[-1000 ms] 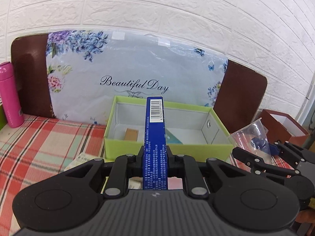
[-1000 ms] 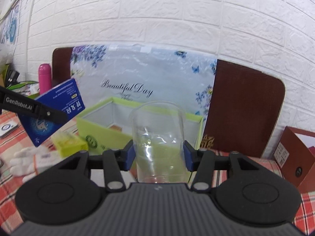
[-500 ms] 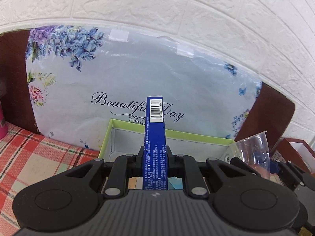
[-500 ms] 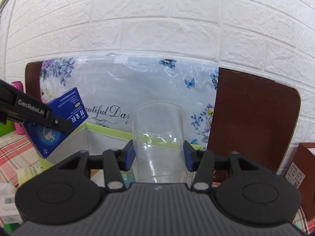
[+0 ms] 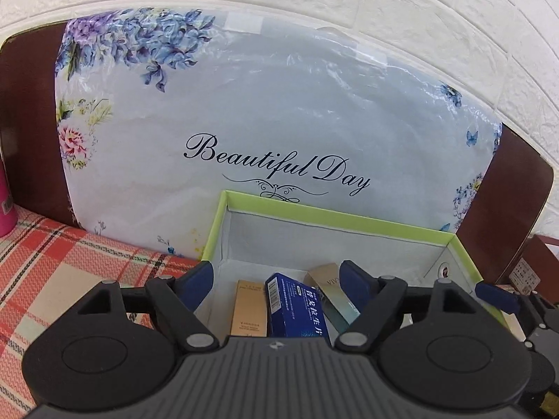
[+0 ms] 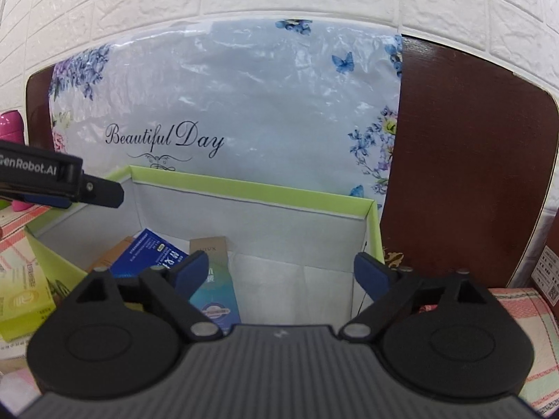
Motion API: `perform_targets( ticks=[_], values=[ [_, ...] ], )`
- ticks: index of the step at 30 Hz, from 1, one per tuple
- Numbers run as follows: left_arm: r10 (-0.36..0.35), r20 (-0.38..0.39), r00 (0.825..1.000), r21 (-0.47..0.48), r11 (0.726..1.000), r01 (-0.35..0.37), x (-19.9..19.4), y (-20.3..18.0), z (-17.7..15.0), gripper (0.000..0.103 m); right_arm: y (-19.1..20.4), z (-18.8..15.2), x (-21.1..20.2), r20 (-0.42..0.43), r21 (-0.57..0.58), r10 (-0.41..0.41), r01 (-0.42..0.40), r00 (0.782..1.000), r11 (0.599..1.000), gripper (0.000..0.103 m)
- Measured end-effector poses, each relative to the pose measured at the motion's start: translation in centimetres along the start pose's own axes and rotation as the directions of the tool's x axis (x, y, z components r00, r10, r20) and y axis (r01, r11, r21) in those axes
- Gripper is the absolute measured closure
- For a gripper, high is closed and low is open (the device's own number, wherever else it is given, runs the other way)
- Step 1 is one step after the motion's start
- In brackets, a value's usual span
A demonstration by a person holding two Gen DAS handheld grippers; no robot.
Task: Organize objects
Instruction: 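Place the blue box and the cup into the lime-green box, releasing both, then reach back to the pile and grasp the clear tube with the left gripper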
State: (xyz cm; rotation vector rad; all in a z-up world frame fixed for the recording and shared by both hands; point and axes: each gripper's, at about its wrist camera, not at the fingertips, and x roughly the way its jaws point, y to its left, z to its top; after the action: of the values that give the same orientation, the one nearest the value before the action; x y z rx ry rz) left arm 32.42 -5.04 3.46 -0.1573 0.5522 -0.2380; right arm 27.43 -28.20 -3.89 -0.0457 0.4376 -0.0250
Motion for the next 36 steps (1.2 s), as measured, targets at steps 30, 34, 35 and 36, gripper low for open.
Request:
perform_targets(
  ticks=[30, 34, 35, 36],
  values=[
    [-0.096, -0.005, 0.995, 0.107, 0.990, 0.096, -15.8, -3.5, -5.9, 0.021, -1.2, -1.8, -16.6, 0.009, 0.050, 0.030, -0.030, 1.000, 0.998, 0.000],
    [-0.096, -0.019, 0.995, 0.087, 0.991, 0.097, -17.4, -2.1, -8.6, 0.021, -1.1, -3.6, -18.4, -0.040, 0.088, 0.064, -0.061, 0.997, 0.994, 0.000],
    [-0.090, -0.027, 0.996, 0.080, 0.993, 0.092, -17.8, -1.6, -9.2, 0.021, -1.1, -3.9, -18.8, -0.051, 0.096, 0.072, -0.066, 0.996, 0.993, 0.000],
    [-0.078, -0.038, 0.996, 0.071, 0.994, 0.080, -18.0, -1.0, -9.8, 0.021, -1.1, -4.2, -19.2, -0.064, 0.100, 0.080, -0.074, 0.995, 0.992, 0.000]
  ],
)
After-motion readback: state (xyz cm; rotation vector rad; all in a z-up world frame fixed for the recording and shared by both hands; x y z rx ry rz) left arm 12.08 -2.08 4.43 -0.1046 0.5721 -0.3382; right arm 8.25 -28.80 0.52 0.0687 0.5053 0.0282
